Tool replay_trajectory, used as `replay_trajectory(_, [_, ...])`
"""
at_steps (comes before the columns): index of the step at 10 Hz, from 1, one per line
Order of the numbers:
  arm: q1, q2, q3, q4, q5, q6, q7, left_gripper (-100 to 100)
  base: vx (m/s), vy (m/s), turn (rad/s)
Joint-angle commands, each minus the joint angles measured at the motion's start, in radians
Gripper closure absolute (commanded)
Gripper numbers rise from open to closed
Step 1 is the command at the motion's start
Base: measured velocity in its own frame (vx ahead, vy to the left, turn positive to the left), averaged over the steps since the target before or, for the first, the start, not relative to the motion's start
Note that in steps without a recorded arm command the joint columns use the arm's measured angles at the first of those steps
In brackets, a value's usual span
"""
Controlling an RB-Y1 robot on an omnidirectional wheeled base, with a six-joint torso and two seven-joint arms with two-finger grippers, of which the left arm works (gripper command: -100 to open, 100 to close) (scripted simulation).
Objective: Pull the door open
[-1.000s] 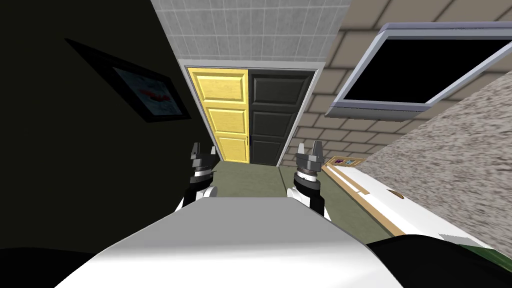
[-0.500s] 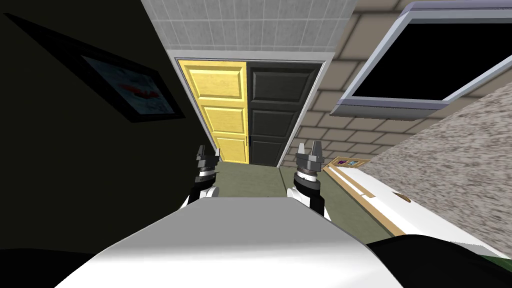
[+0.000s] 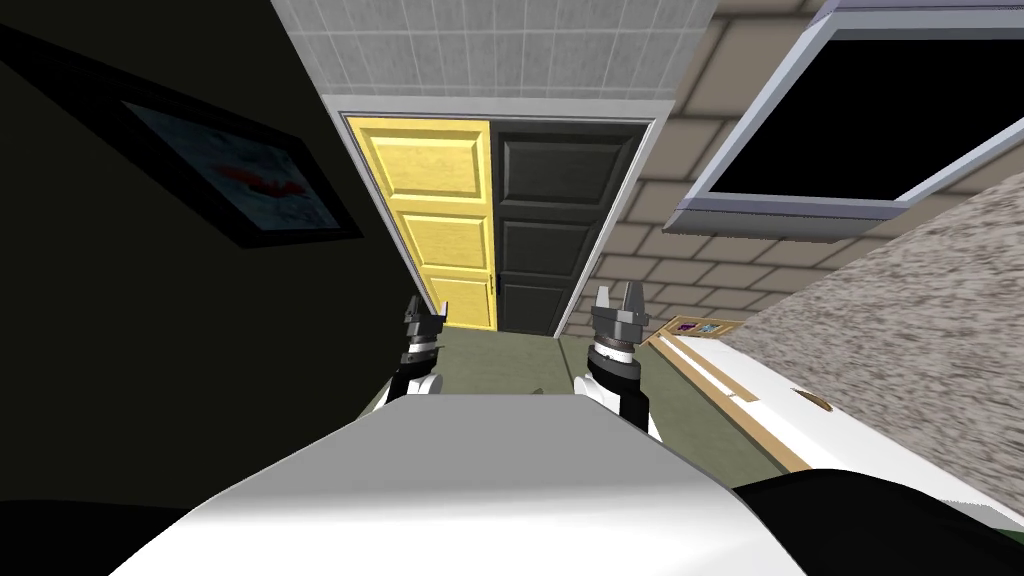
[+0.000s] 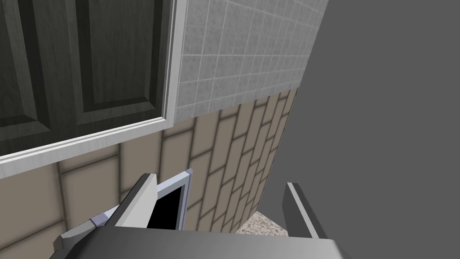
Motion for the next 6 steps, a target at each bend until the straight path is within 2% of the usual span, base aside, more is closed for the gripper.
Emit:
replay_trajectory(1, [-0.017,0.011,-0.009,0.046,0.01,-0.008,0.046,-100,0.111,-0.007,-0.009])
replay_trajectory(6, [-0.059,0.045,-0.041,0.181,0.044,-0.031,0.187,-100,0.1,-0.014,-0.011])
